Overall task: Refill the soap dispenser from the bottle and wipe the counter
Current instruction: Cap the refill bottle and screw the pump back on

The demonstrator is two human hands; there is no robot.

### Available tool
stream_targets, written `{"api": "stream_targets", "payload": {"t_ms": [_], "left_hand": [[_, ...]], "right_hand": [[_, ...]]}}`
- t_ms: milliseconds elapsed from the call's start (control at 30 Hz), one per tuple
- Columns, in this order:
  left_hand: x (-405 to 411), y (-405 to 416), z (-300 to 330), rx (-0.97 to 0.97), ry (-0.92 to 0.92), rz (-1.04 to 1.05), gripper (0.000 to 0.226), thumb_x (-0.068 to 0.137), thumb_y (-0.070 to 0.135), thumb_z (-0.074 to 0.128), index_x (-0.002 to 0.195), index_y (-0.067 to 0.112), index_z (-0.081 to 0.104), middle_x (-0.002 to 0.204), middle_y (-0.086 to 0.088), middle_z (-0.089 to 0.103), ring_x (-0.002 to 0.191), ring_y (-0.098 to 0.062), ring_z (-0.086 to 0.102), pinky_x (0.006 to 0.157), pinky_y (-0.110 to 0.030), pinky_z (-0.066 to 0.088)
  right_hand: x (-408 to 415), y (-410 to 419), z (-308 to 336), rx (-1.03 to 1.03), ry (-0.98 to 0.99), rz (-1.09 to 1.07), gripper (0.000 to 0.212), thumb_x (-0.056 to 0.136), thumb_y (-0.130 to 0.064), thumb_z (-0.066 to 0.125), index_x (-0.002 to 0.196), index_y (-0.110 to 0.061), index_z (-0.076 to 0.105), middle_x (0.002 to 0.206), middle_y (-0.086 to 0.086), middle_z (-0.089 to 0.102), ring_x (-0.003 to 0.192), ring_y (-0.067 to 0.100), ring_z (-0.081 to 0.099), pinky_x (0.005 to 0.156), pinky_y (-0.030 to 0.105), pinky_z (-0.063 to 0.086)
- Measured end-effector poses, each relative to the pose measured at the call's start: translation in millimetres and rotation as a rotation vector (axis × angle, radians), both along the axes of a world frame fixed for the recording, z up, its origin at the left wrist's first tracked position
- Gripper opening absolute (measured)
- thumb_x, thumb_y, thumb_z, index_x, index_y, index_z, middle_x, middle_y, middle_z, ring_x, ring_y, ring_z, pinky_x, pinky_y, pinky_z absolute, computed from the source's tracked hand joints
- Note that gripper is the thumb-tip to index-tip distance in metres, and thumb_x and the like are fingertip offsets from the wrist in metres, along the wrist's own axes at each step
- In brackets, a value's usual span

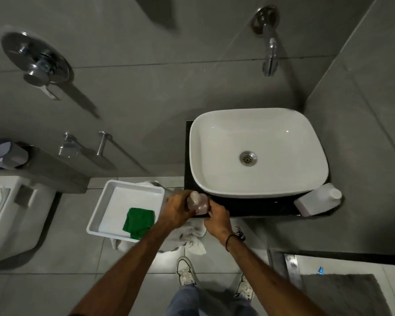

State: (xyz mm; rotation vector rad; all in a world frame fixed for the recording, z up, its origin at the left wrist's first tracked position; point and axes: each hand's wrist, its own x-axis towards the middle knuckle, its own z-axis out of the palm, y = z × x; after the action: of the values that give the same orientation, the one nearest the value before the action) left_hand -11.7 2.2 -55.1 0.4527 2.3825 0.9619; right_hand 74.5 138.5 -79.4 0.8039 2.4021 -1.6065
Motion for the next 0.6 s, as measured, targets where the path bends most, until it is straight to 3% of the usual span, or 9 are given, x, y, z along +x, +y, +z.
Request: {"api": "stream_targets", "payload": {"t_ms": [100,200,367,467,600], "left_hand": [[-9,-6,-12,0.040,-0.007,-0.012,0.058,0.079,0.011,0.083,0.132,0.012,0.060,0.120,-0.010,0.072,0.107,-0.026,0.072,0.091,-0.042,0.061],[-15,-8,-16,0.032,0.020,-0.036,0.060,0.078,0.017,0.085,0.133,0.013,0.060,0.118,-0.009,0.072,0.101,-0.024,0.073,0.088,-0.038,0.062],[-6,-14,-17,-0.051,-0.056,0.018,0.077,0.073,0.016,0.090,0.138,0.008,0.050,0.124,-0.007,0.063,0.100,-0.021,0.065,0.082,-0.027,0.055],[14,-18,-21,-0.206,-0.110,0.126,0.060,0.081,0.016,0.082,0.131,0.006,0.049,0.122,-0.014,0.065,0.104,-0.028,0.066,0.081,-0.028,0.051],[47,-6,-24,-0.334,-0.208,0.055,0.036,0.088,0.020,0.072,0.119,0.004,0.062,0.120,-0.014,0.070,0.109,-0.028,0.067,0.077,-0.022,0.045]], "right_hand": [[-8,-7,-11,-0.017,-0.034,-0.025,0.056,0.080,0.010,0.062,0.129,-0.018,0.066,0.106,-0.006,0.069,0.104,0.008,0.062,0.076,-0.002,0.043],[-16,-8,-19,-0.013,-0.036,-0.055,0.065,0.078,0.018,0.055,0.131,-0.018,0.065,0.115,0.000,0.072,0.112,0.012,0.063,0.093,0.018,0.049],[-6,4,-23,-0.018,-0.025,-0.116,0.058,0.081,0.016,0.059,0.132,-0.012,0.065,0.120,0.004,0.072,0.115,0.016,0.066,0.104,0.032,0.051],[15,26,-28,-0.091,-0.062,-0.240,0.046,0.082,0.015,0.063,0.126,0.002,0.065,0.117,0.017,0.072,0.112,0.029,0.069,0.101,0.036,0.054],[64,76,-28,-0.026,-0.068,-0.349,0.027,0.081,0.010,0.069,0.106,0.002,0.073,0.098,0.017,0.076,0.096,0.033,0.073,0.092,0.037,0.056]]}}
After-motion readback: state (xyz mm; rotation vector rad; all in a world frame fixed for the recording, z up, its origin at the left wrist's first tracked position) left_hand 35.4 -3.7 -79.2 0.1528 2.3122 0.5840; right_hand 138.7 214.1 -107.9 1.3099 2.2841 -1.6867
